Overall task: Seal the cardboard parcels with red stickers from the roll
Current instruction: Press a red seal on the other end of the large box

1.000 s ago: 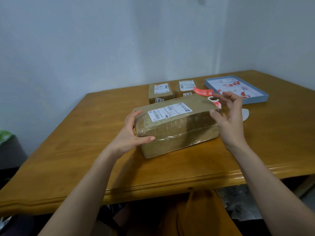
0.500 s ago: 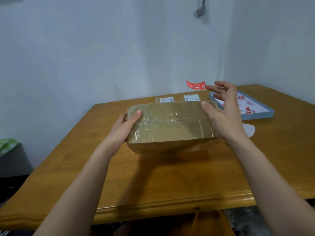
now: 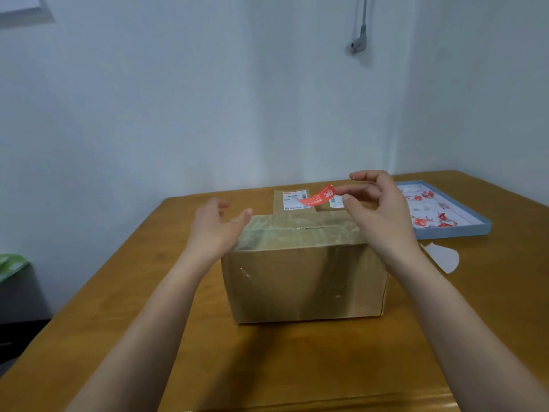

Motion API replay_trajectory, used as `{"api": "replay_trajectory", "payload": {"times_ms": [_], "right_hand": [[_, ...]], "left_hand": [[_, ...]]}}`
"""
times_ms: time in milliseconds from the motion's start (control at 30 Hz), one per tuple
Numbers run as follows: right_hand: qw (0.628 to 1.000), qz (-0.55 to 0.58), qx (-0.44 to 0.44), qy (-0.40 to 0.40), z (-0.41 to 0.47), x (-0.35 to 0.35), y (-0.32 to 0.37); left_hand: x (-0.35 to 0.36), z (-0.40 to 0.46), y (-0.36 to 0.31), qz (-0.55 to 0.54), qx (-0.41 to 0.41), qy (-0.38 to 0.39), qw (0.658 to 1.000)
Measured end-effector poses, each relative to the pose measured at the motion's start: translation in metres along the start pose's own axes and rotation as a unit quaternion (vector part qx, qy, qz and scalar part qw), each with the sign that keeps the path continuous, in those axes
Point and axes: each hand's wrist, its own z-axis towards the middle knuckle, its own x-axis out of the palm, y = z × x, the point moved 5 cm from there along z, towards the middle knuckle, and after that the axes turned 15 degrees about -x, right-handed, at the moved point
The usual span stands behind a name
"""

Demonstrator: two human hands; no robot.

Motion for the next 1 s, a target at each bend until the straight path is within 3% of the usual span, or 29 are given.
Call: {"api": "replay_trajectory", "payload": {"times_ms": [67, 233, 300, 700, 1000], "right_hand": [[1.0, 0.014, -0.009, 0.001, 0.001, 0.003, 0.002], [0.998, 0.039, -0.039, 0.001, 0.003, 0.011, 0.009], [0.998, 0.042, -0.049, 0.001, 0.004, 0.012, 0.01], [0.999, 0.026, -0.032, -0.023, 0.014, 0.012, -0.005], [0.999, -0.014, 0.032, 0.017, 0.019, 0.02, -0.032]], "left_hand": [[0.0, -0.006, -0.018, -0.044, 0.059, -0.011, 0.997], [0.021, -0.026, -0.051, -0.119, 0.092, 0.146, 0.978], [0.028, -0.026, -0.055, -0.125, 0.089, 0.172, 0.973], [0.039, -0.006, -0.05, -0.131, 0.08, 0.168, 0.974], [0.045, 0.002, -0.04, -0.123, 0.047, 0.164, 0.978]]}}
